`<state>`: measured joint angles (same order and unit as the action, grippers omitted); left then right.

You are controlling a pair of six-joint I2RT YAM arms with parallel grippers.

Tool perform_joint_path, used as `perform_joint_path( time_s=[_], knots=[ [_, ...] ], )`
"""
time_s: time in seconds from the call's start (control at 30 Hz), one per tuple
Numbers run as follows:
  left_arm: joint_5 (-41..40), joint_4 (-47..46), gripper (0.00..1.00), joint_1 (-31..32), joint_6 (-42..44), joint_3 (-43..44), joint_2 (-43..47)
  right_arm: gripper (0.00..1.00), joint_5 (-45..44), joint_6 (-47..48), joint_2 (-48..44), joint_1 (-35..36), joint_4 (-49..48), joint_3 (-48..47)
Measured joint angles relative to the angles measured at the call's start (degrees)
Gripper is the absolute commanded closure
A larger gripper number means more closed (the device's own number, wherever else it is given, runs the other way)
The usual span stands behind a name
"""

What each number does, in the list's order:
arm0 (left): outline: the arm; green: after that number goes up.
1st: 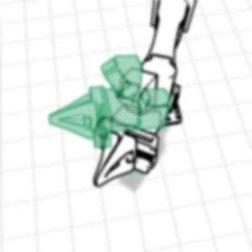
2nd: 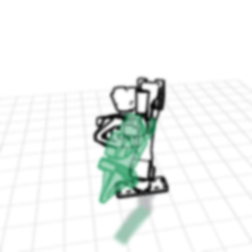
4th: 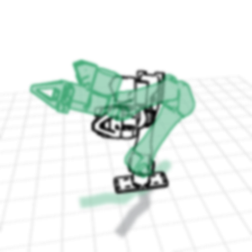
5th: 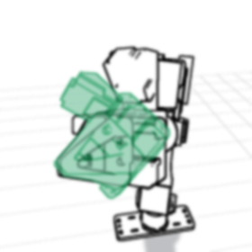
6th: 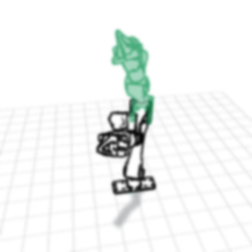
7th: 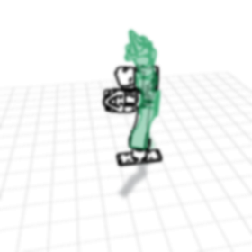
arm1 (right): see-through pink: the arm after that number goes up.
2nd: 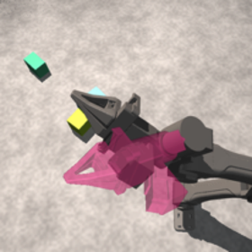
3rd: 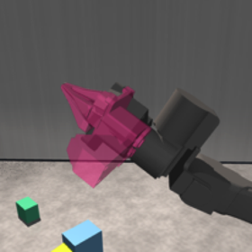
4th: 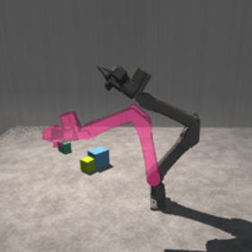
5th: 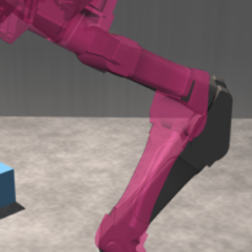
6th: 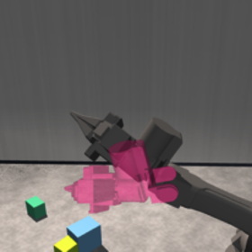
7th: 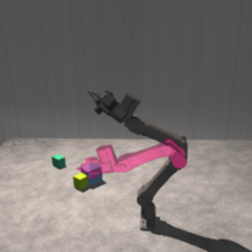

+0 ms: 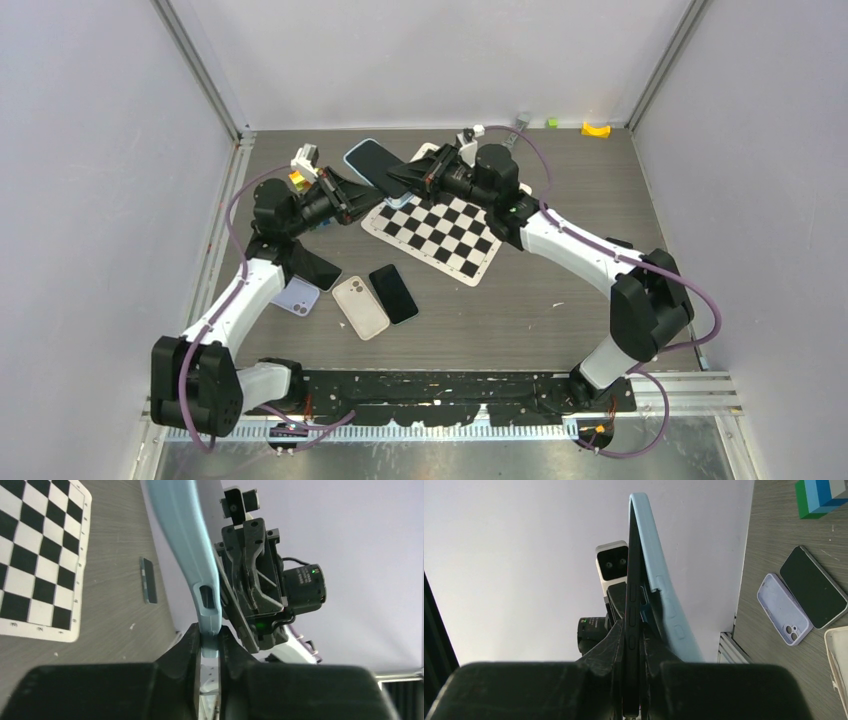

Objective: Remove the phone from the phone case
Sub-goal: Remove the phone case from the phone.

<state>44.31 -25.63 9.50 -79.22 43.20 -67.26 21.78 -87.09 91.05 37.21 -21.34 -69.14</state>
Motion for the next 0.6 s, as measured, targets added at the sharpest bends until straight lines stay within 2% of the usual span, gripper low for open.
perform_joint_path(
  time_s=[0.13,0.33,0.5,0.6],
  knots=[
    [0.1,2.5,1.00,0.4,4.1,2.2,-1.7,0.99,0.6,2.8,-0.2,-0.8,1.0,0.1],
    [-4.6,16.4,1.00,0.9,16.5,5.8,-3.2,0.99,5.1,10.9,-6.1,-4.2,10.2,1.0],
    [-7.7,18.7,1.00,0.1,18.6,5.2,-6.0,0.99,8.2,17.1,-15.5,-8.3,17.5,3.6],
    [-8.0,18.7,1.00,1.7,17.8,2.8,-7.8,0.99,7.4,21.4,-21.0,-10.3,24.7,5.8]
  ],
)
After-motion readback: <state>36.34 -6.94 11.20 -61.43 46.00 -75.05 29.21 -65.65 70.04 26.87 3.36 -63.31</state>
